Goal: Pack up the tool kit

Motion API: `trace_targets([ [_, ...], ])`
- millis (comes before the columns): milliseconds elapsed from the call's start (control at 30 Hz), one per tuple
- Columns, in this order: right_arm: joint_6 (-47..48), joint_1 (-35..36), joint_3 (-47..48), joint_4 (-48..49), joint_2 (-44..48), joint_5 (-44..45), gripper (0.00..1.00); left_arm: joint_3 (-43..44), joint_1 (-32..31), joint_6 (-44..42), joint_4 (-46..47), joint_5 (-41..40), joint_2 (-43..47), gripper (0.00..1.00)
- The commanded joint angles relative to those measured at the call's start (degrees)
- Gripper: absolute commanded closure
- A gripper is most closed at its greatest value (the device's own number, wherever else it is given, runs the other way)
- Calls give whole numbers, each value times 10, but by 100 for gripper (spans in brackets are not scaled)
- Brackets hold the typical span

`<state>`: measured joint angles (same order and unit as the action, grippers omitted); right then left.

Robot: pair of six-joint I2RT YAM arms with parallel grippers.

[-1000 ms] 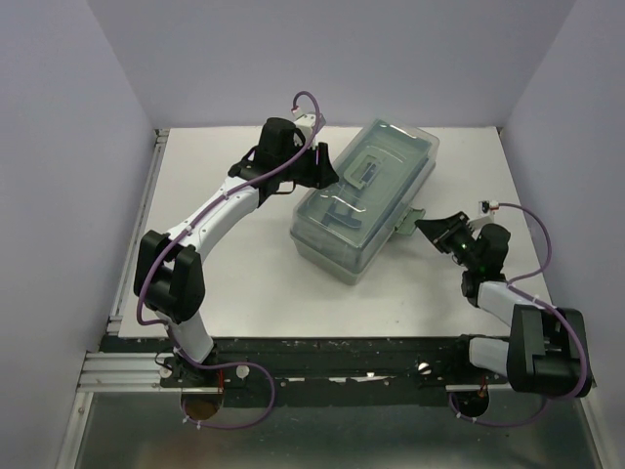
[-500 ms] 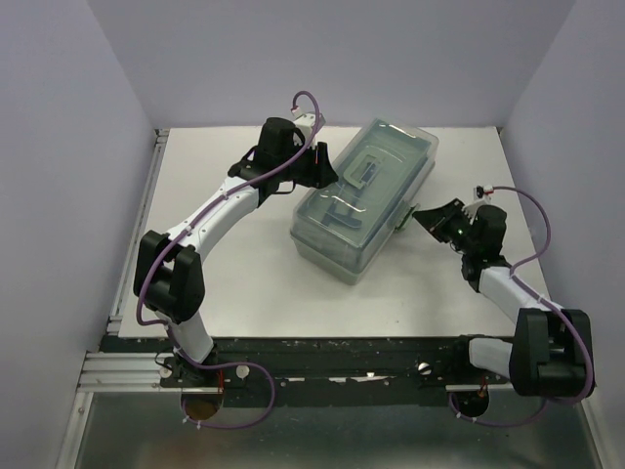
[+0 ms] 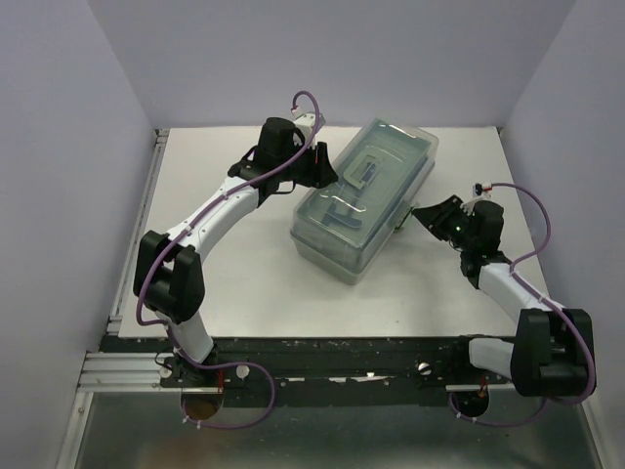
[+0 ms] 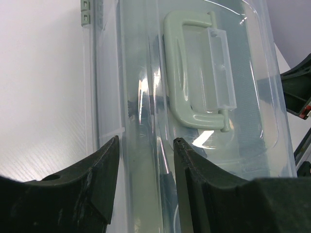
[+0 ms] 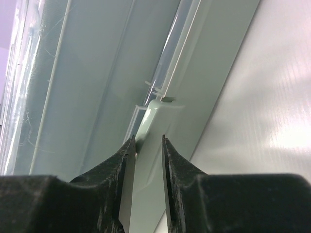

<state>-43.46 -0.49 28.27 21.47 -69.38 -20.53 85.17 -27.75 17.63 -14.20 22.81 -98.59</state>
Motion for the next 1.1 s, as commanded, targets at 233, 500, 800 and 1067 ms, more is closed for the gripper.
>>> trace_targets([
  [233,11,5,6,-56,-1,36,62,-22,-9,-11,-86,34,-2,52],
  [500,4,20,6,-47,4,39,62,-23,-11,-9,-87,36,-4,53],
  [800,0,22,9,-55,16,51,58,-22,-14,-9,-87,38,-5,53],
  [1067,0,23,12,-53,14,54,56,-20,-16,-9,-87,39,-7,54],
])
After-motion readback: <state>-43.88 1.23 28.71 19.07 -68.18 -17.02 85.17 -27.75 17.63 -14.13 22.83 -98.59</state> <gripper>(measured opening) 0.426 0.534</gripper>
